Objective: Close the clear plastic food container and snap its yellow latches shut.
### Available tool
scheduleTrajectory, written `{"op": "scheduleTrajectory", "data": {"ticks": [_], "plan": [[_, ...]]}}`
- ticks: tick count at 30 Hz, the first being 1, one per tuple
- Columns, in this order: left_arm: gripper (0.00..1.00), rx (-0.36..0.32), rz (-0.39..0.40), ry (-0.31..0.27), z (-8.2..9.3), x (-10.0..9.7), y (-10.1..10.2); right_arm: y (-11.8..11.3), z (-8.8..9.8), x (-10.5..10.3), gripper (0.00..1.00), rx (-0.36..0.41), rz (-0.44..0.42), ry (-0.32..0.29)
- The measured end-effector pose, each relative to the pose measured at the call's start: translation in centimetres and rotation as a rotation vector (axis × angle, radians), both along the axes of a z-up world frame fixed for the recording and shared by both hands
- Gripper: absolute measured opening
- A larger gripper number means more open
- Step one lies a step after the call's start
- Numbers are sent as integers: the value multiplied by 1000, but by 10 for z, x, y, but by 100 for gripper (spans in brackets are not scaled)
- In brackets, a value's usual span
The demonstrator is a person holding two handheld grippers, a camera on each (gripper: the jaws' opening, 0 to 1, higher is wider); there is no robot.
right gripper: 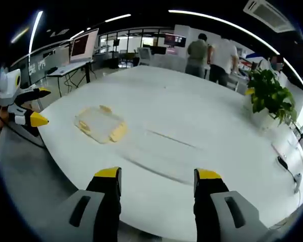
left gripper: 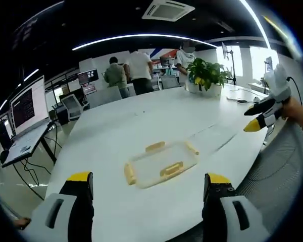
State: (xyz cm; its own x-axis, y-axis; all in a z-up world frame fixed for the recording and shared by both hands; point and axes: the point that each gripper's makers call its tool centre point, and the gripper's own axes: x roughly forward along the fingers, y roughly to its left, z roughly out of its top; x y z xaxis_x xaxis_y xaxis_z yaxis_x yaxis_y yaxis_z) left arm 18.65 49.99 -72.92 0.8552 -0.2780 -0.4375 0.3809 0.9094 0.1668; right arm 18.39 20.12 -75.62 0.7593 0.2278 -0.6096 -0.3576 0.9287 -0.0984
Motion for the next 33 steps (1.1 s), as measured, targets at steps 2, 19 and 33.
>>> {"op": "scheduleTrajectory", "data": {"ticks": [2, 19, 33], "plan": [[87, 5, 1, -1, 0, 0, 0, 0, 0, 0, 55, -3, 0, -3], [87, -2, 7, -3, 0, 0, 1, -4, 4, 2, 58, -6, -15, -29], [89, -17, 20, -3, 1, 1, 4, -7, 10, 5, 73, -19, -33, -69]]}}
